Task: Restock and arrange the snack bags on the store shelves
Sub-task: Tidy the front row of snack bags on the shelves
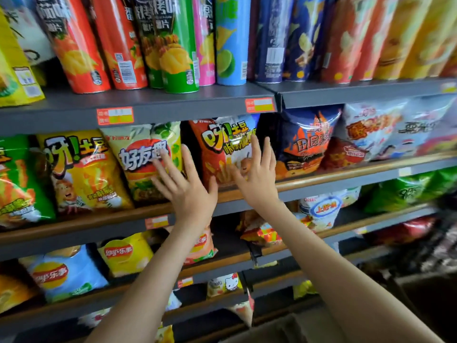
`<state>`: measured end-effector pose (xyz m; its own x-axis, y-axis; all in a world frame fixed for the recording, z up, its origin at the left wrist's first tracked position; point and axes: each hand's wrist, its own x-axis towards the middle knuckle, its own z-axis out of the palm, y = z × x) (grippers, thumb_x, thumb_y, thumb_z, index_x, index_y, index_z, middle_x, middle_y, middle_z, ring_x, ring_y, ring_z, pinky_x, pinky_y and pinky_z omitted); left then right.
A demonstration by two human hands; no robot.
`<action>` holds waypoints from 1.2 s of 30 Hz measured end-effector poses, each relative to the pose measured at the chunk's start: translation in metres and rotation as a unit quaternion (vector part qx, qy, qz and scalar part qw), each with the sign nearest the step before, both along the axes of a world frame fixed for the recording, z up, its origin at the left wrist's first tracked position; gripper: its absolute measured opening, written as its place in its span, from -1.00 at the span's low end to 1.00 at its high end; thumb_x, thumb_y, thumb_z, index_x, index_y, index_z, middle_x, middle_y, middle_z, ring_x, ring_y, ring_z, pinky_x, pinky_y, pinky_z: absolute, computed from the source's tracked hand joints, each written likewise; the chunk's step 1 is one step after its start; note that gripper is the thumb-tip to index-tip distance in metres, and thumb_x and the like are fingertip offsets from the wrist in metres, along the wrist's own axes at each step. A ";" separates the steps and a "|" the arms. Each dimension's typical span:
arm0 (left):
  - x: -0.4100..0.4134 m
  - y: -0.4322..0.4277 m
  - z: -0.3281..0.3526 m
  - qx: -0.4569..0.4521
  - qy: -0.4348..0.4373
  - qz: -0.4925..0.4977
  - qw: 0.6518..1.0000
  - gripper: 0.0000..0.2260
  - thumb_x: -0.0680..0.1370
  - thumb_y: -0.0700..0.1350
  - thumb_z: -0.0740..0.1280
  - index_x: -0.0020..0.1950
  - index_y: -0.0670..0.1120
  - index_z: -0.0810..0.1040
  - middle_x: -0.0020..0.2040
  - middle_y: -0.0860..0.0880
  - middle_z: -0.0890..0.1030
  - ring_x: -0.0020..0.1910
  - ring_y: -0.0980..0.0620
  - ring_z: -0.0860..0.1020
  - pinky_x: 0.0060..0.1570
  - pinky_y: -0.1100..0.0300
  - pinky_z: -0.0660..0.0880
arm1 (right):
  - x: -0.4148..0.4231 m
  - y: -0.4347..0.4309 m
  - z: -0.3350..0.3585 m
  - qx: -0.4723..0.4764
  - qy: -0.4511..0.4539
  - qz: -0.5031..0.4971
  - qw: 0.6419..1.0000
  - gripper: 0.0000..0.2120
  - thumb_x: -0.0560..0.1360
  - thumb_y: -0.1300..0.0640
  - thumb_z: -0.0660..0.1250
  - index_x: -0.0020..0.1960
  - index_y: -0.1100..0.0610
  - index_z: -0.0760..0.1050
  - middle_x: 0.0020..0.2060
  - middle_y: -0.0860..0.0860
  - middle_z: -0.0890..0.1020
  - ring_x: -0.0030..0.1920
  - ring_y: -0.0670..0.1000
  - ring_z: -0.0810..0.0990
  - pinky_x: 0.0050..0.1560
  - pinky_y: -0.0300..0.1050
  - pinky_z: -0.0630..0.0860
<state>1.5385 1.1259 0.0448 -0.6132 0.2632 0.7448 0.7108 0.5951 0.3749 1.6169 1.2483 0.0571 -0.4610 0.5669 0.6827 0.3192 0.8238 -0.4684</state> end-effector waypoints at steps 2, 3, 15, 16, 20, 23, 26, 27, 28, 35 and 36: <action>0.024 0.021 -0.001 -0.006 0.038 -0.073 0.997 -0.19 0.44 0.04 0.38 0.56 -0.05 0.00 0.51 -0.33 -0.01 0.47 -0.37 0.01 0.38 -0.32 0.01 | 0.028 0.023 -0.001 0.043 0.047 -0.007 0.998 -0.40 0.51 0.00 0.23 0.48 0.19 0.17 0.40 0.29 0.28 0.37 0.23 0.22 0.35 0.07 0.19; 0.035 0.032 0.000 -0.012 0.055 -0.113 0.992 -0.24 0.45 0.01 0.37 0.55 -0.05 0.05 0.50 -0.31 0.01 0.47 -0.35 0.04 0.39 -0.29 0.06 | 0.041 0.036 -0.002 0.067 0.060 -0.024 0.996 -0.45 0.49 0.09 0.23 0.43 0.20 0.20 0.34 0.29 0.35 0.32 0.22 0.26 0.32 0.04 0.19; 0.112 0.176 0.002 -0.022 -0.018 -0.196 0.980 -0.17 0.42 0.02 0.45 0.56 0.02 0.05 0.48 -0.37 0.12 0.37 -0.41 0.25 0.31 -0.26 0.31 | 0.166 0.211 0.009 -0.063 0.050 -0.175 0.981 -0.09 0.41 -0.22 0.32 0.55 -0.09 -0.15 0.51 0.28 -0.02 0.49 0.31 -0.02 0.42 0.24 0.00; 0.116 0.187 0.003 -0.013 -0.034 -0.180 0.983 -0.12 0.40 0.07 0.46 0.56 0.03 -0.01 0.48 -0.39 0.10 0.35 -0.42 0.27 0.30 -0.26 0.32 | 0.167 0.222 0.011 -0.055 0.037 -0.158 0.985 -0.07 0.38 -0.27 0.31 0.56 -0.09 -0.15 0.52 0.27 -0.04 0.50 0.31 -0.02 0.41 0.27 0.01; 0.127 0.227 0.008 0.053 -0.086 -0.085 0.991 0.07 0.27 0.25 0.51 0.52 0.06 -0.16 0.47 -0.42 0.06 0.35 -0.46 0.23 0.31 -0.29 0.27 | 0.158 0.247 0.015 -0.047 0.001 -0.105 0.993 0.05 0.33 -0.30 0.41 0.55 -0.06 -0.19 0.52 0.25 -0.14 0.49 0.35 -0.06 0.39 0.33 0.03; 0.134 0.249 0.011 0.072 -0.126 -0.041 0.989 0.12 0.23 0.31 0.50 0.50 0.13 -0.22 0.48 -0.39 0.04 0.39 -0.41 0.20 0.34 -0.24 0.23 | 0.153 0.266 0.013 -0.045 0.008 -0.079 0.996 0.06 0.32 -0.29 0.42 0.56 -0.02 -0.14 0.52 0.27 -0.10 0.47 0.39 -0.01 0.34 0.38 0.13; 0.137 0.256 0.017 0.078 -0.150 -0.018 0.985 0.08 0.26 0.32 0.47 0.50 0.15 -0.21 0.45 -0.37 0.12 0.37 -0.37 0.25 0.32 -0.18 0.26 | 0.151 0.282 0.011 -0.008 0.022 -0.065 0.998 -0.05 0.36 -0.27 0.36 0.55 0.02 -0.04 0.48 0.35 0.05 0.39 0.43 0.18 0.25 0.36 0.28; 0.137 0.255 0.019 0.078 -0.149 -0.012 0.986 0.07 0.26 0.32 0.46 0.51 0.14 -0.20 0.43 -0.36 0.16 0.34 -0.36 0.29 0.30 -0.17 0.30 | 0.153 0.284 0.012 0.002 0.026 -0.064 0.998 -0.08 0.37 -0.23 0.37 0.54 0.02 -0.03 0.46 0.37 0.10 0.35 0.43 0.24 0.22 0.33 0.31; 0.137 0.254 0.022 0.076 -0.146 -0.006 0.986 0.07 0.25 0.31 0.46 0.52 0.14 -0.18 0.40 -0.35 0.20 0.30 -0.36 0.33 0.26 -0.16 0.34 | 0.154 0.286 0.013 0.011 0.030 -0.063 0.997 -0.11 0.37 -0.18 0.37 0.53 0.02 -0.01 0.44 0.38 0.15 0.29 0.43 0.30 0.20 0.31 0.33; 0.135 0.234 0.039 0.031 -0.155 0.007 0.987 0.09 0.25 0.27 0.49 0.53 0.19 -0.20 0.24 -0.28 0.31 0.12 -0.32 0.45 0.14 -0.11 0.43 | 0.167 0.282 0.028 -0.003 0.020 -0.061 0.998 -0.12 0.34 0.02 0.42 0.55 -0.02 0.05 0.40 0.34 0.20 0.15 0.36 0.34 0.14 0.17 0.34; 0.134 0.232 0.041 0.026 -0.156 0.004 0.987 0.09 0.26 0.27 0.50 0.53 0.20 -0.21 0.23 -0.27 0.31 0.12 -0.31 0.45 0.14 -0.11 0.44 | 0.168 0.281 0.030 -0.001 0.012 -0.066 0.998 -0.13 0.35 0.01 0.42 0.55 -0.02 0.06 0.40 0.33 0.20 0.15 0.36 0.34 0.12 0.17 0.36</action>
<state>1.6729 1.3575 0.0854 -0.8171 0.2226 0.5318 0.5507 0.5744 0.6057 1.7853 1.5292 0.0867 -0.3650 0.6234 0.6915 0.4137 0.7740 -0.4794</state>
